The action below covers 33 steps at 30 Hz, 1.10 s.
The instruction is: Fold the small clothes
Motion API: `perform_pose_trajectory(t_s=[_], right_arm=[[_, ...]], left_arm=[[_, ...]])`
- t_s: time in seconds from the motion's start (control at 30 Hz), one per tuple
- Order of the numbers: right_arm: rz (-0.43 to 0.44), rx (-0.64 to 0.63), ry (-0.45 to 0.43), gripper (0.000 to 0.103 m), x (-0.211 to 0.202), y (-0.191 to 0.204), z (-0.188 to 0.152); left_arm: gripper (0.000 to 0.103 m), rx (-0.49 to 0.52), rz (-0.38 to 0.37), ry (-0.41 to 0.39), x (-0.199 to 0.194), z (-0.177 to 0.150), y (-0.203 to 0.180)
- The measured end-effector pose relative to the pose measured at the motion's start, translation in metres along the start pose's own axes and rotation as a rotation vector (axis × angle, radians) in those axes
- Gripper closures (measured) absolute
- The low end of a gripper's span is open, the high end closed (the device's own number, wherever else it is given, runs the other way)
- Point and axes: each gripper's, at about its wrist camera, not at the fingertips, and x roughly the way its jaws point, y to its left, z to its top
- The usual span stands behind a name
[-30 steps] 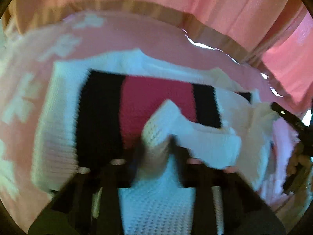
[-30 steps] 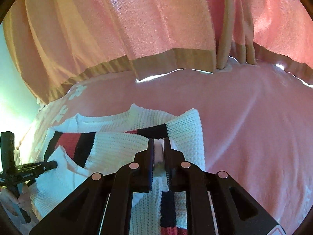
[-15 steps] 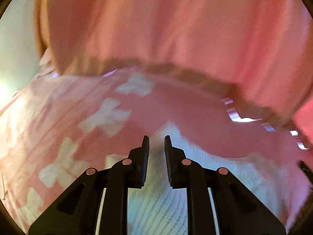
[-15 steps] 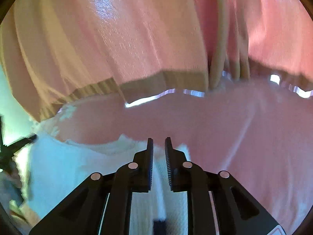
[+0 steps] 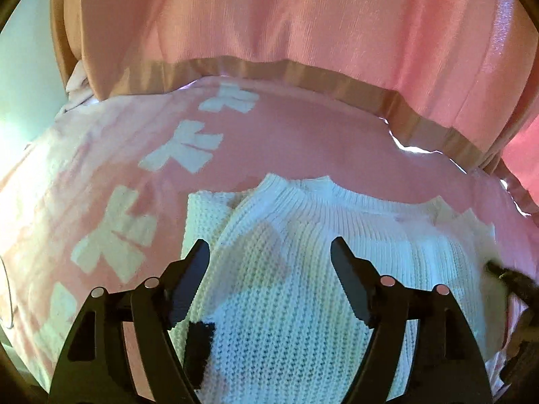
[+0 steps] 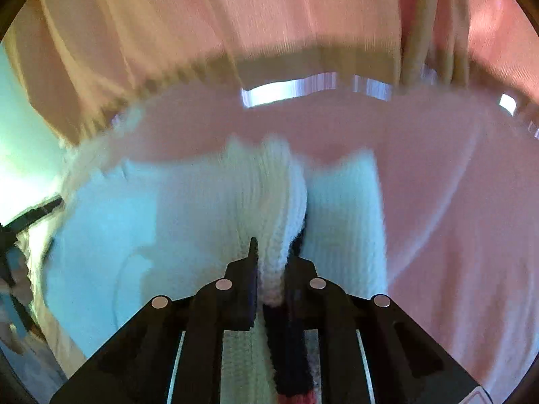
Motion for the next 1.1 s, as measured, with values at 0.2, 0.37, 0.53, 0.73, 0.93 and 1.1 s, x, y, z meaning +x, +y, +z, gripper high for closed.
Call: perform_pose_trajectory(t_s=[0.2, 0.37, 0.53, 0.73, 0.93, 1.1], right_arm=[[-0.099, 0.039, 0.127, 0.088, 0.034, -0.022, -0.004], [-0.077, 0.032, 0.057, 0.062, 0.021, -0.016, 0.01], [-0.063, 0.023, 0.101, 0.054, 0.049, -0.013, 0.019], [-0.034, -0.033, -0.058, 0.095, 0.023, 0.003, 0.038], [-0.097, 0.047, 0.117, 0.093, 0.062, -0.037, 0.028], [-0.156, -0.006, -0.031, 0.08, 0.005, -0.014, 0.038]], left_arm=[[0.031, -0.025, 0.047, 0.039, 0.027, 0.006, 0.005], [0.03, -0.039, 0.067, 0.064, 0.047, 0.013, 0.006], [0.026, -0.036, 0.054, 0.126, 0.069, 0.021, 0.002], [0.094, -0.053, -0.022, 0.066, 0.06, 0.033, -0.002], [0.094, -0.084, 0.078, 0.072, 0.078, 0.039, 0.01], [0.09, -0.034, 0.078, -0.002, 0.039, 0.038, 0.001]])
